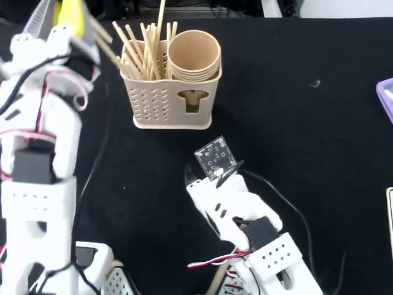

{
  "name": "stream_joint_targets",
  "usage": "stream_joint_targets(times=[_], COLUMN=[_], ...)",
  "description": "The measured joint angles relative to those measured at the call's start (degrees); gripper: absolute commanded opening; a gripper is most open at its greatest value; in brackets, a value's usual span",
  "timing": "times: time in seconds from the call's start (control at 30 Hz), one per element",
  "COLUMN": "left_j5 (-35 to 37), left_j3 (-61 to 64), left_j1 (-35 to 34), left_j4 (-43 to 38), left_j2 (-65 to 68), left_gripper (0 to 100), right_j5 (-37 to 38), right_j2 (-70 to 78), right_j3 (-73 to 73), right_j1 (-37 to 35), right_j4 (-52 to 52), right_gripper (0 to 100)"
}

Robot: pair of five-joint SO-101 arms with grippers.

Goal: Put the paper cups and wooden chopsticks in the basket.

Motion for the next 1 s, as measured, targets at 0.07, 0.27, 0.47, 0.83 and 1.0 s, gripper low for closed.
stream_joint_targets(times=[0.07, 0.27, 0.47, 0.83, 1.0], left_j5=[-1.2, -5.7, -10.4, -10.5, -10.5], left_j3=[-4.4, -15.0, -18.5, -12.1, -1.0], left_j1=[1.5, 5.0, 8.0, 8.3, 8.3], left_j4=[0.0, 0.0, 0.0, -0.4, -0.7], left_j2=[3.9, 15.3, 24.4, 28.0, 24.1], left_gripper=[3, 3, 3, 3, 3], right_j5=[0.0, 0.0, 0.0, 0.0, 0.0], right_j2=[0.0, 0.0, 0.0, 0.0, 0.0], right_j3=[0.0, 0.0, 0.0, 0.0, 0.0], right_j1=[0.0, 0.0, 0.0, 0.0, 0.0], right_j4=[0.0, 0.0, 0.0, 0.0, 0.0], right_gripper=[19.8, 19.8, 19.8, 19.8, 19.8])
